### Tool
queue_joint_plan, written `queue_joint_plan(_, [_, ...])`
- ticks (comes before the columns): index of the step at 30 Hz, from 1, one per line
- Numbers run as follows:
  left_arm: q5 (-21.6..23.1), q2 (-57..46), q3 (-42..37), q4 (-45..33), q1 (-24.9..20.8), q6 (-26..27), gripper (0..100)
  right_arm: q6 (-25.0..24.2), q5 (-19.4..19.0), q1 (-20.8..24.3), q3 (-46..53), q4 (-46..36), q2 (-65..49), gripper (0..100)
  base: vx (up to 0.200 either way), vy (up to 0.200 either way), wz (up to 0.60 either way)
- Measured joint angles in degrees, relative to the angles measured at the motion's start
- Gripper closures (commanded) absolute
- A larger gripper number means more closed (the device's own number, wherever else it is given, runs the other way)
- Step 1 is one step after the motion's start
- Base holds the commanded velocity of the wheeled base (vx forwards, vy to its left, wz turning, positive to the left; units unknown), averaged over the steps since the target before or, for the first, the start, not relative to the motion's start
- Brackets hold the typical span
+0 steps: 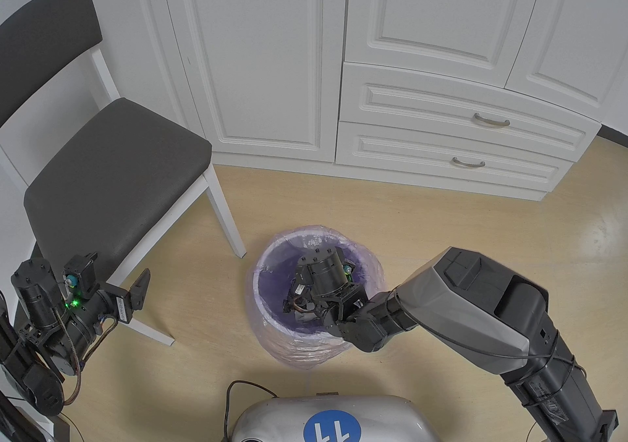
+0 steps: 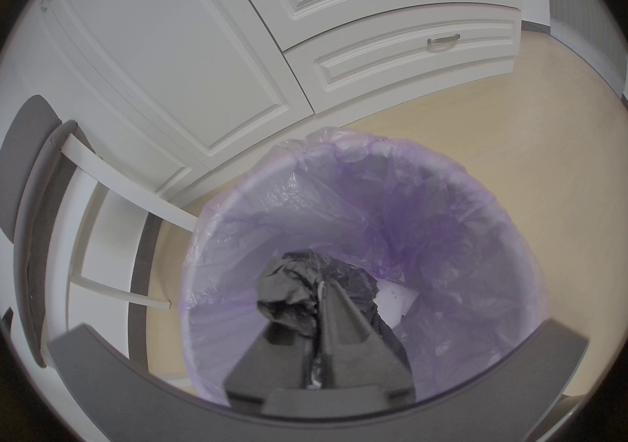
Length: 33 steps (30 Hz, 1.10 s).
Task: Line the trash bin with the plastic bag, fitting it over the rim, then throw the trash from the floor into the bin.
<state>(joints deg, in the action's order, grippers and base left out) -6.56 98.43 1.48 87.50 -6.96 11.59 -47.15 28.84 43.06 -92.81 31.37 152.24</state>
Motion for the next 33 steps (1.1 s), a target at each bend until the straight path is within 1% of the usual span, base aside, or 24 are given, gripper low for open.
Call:
queue_joint_plan(13, [-0.01, 0.02, 0.01, 0.00, 0.02, 0.00, 0, -0.24, 0.44, 0.38, 0.63, 1.04, -1.30, 0, 0.000, 0.000, 0.00])
queue_joint_plan(16, [0.00, 0.02, 0.01, 0.00, 0.02, 0.00, 0, -0.99, 0.41, 0.62, 1.11, 1.04, -2.23, 0, 0.000, 0.000, 0.00])
queue_joint_plan(22, [0.00, -0.02, 0.01, 0.00, 0.02, 0.00, 0, -2.88, 0.35, 2.85, 2.67, 1.01, -3.95, 0, 0.000, 0.000, 0.00])
queue_joint_plan(30, [0.00, -0.13, 0.01, 0.00, 0.00, 0.00, 0, -2.83, 0.30, 3.91, 4.77, 0.93, -7.23, 0, 0.000, 0.000, 0.00])
queue_joint_plan(33, [-0.01, -0.13, 0.01, 0.00, 0.00, 0.01, 0, -1.97, 0.02, 3.99, 6.64, 0.35, -9.53, 0, 0.000, 0.000, 0.00])
